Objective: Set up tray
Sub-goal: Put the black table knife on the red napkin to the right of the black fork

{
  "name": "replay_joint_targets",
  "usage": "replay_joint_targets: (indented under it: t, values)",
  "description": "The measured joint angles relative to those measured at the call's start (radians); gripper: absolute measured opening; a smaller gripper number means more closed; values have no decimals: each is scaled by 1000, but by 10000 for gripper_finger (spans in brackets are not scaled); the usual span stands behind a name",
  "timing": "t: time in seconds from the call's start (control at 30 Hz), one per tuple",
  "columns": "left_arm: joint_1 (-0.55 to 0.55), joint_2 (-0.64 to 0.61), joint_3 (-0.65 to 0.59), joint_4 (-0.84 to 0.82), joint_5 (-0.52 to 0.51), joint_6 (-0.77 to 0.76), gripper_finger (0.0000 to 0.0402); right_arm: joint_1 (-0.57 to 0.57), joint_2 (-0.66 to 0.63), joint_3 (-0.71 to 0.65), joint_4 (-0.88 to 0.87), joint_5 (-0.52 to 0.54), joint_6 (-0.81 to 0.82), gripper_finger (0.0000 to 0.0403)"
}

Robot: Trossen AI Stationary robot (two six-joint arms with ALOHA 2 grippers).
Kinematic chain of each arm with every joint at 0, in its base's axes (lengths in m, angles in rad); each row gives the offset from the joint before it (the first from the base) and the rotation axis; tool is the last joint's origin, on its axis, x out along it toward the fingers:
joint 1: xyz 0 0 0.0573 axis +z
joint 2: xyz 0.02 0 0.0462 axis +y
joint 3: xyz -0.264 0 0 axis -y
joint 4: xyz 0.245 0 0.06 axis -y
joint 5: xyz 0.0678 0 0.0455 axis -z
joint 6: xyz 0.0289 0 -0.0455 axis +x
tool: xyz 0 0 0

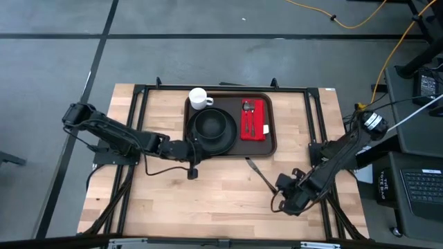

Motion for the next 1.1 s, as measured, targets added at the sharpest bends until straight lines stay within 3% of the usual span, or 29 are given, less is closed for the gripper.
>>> replay_joint_targets:
  t: [0.13,0.43,0.8,0.97,1.1]
  values:
    - [0,25,0,0,-5,-1,4,0,43,0,42,-4,-20,1]
    - [0,39,0,4,-5,0,4,-17,96,0,61,154,-83,2]
    - [0,39,0,15,-7,2,4,-76,96,0,64,95,-129,1]
    - [1,39,0,15,-27,2,4,-82,96,0,66,197,-170,1]
    - [1,39,0,15,-58,1,4,-109,96,0,71,201,-182,1]
